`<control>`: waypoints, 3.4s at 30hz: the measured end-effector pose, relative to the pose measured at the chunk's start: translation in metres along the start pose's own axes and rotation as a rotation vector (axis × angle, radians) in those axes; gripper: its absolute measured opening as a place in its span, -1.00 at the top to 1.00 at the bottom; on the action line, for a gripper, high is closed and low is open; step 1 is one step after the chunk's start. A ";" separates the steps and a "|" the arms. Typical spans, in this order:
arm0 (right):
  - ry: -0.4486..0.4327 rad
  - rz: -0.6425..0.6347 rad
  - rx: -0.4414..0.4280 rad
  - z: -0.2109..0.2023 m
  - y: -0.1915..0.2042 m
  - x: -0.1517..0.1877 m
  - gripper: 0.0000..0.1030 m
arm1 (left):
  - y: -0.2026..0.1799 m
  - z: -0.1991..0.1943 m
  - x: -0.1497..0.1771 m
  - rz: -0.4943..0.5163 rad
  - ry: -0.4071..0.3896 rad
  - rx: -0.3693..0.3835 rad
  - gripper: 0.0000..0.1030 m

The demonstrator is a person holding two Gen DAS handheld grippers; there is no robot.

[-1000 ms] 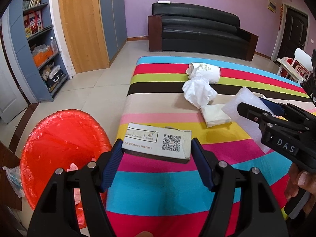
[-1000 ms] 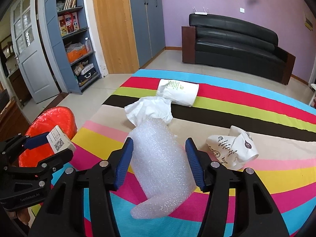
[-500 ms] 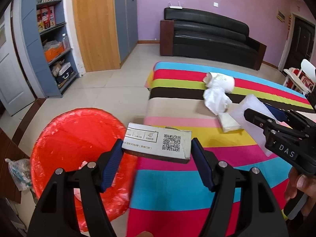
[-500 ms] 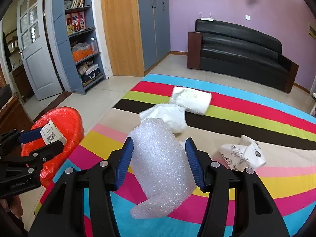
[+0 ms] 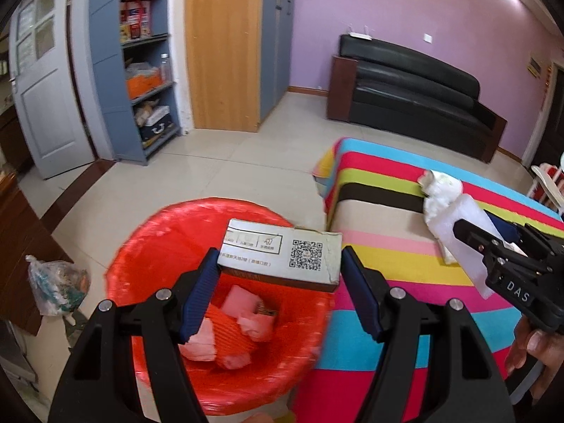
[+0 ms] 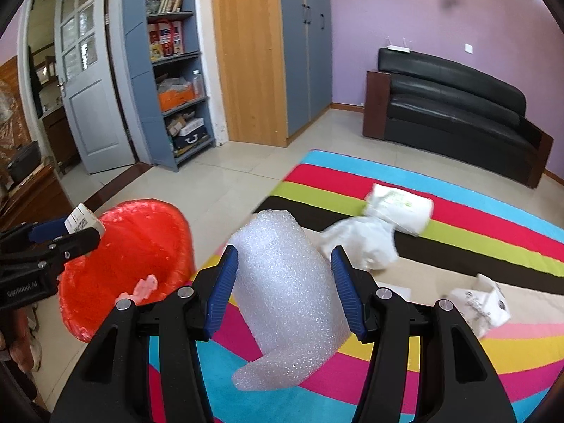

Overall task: Collect trash
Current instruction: 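Carry the box and bubble wrap over the red bin with both grippers, then open both grippers to drop the box and bubble wrap into the bin, then move both tools back over the bed toward the remaining trash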

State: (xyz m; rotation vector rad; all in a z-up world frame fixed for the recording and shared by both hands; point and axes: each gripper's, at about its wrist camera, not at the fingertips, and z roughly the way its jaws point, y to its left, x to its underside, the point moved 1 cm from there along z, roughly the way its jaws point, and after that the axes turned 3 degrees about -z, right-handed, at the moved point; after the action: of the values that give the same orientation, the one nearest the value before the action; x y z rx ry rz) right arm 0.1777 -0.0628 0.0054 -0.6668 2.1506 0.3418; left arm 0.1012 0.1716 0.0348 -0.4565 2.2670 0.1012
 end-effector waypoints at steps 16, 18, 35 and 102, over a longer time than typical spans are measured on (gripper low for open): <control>-0.014 -0.134 -0.140 0.015 0.091 -0.023 -0.04 | 0.088 -0.026 -0.007 -0.135 -0.030 -0.101 -0.31; -0.012 -0.152 -0.155 0.017 0.102 -0.023 -0.04 | 0.097 -0.028 -0.007 -0.154 -0.032 -0.111 -0.31; 0.019 -0.223 -0.278 0.035 0.147 -0.015 -0.09 | 0.121 -0.035 -0.009 -0.235 -0.039 -0.141 -0.32; -0.012 0.056 0.107 -0.028 -0.160 0.033 -0.58 | -0.147 0.048 -0.001 0.051 -0.015 0.079 -0.59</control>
State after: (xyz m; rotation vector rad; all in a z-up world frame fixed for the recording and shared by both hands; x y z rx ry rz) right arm 0.2340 -0.2185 -0.0056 -0.5442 2.1627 0.2577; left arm 0.1878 0.0451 0.0140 -0.3557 2.2594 0.0407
